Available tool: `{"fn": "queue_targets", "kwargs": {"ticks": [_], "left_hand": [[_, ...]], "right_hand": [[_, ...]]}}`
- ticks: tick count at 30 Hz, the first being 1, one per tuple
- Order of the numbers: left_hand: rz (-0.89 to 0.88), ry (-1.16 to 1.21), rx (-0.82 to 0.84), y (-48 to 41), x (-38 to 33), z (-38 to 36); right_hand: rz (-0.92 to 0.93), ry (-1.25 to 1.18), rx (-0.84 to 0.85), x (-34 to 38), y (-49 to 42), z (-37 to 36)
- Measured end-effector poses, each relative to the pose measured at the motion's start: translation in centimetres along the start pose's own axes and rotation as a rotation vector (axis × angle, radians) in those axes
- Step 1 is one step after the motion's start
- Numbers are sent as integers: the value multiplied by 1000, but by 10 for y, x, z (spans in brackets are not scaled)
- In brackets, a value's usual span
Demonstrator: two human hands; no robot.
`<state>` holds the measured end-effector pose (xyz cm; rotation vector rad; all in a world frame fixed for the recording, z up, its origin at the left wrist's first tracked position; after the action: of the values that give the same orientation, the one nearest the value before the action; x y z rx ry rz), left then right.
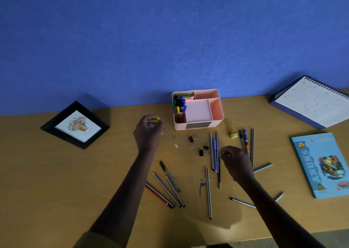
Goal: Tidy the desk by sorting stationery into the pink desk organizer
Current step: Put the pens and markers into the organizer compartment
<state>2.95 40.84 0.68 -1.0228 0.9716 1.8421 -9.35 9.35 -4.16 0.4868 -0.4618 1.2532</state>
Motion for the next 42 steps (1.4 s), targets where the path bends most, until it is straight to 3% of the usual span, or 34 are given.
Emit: {"fn": "queue_targets", "kwargs": {"ticks": [6, 11, 24, 42], "left_hand": [[-164, 214, -14, -4, -48, 7], [-235, 246, -28, -9, -68, -2], [-435, 24, -70, -10, -61, -20], [-405, -166, 0, -4, -32, -39]], "right_hand": [[-21, 95, 19, 8, -13, -8], [-34, 280, 80, 11, -25, -13], [56, 358, 184, 16, -46, -24], [-17, 357, 151, 25, -59, -37]]}}
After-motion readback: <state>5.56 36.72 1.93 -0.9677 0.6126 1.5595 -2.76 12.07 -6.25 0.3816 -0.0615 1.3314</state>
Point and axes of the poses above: each hand's wrist, its own y-axis away from the middle knuckle, its own z-axis out of the back of the hand, x = y × z, the point moved 4 cm from there along -y, towards the middle knuckle, and after that the axes turned 3 degrees about -x, right-handed, at the moved point
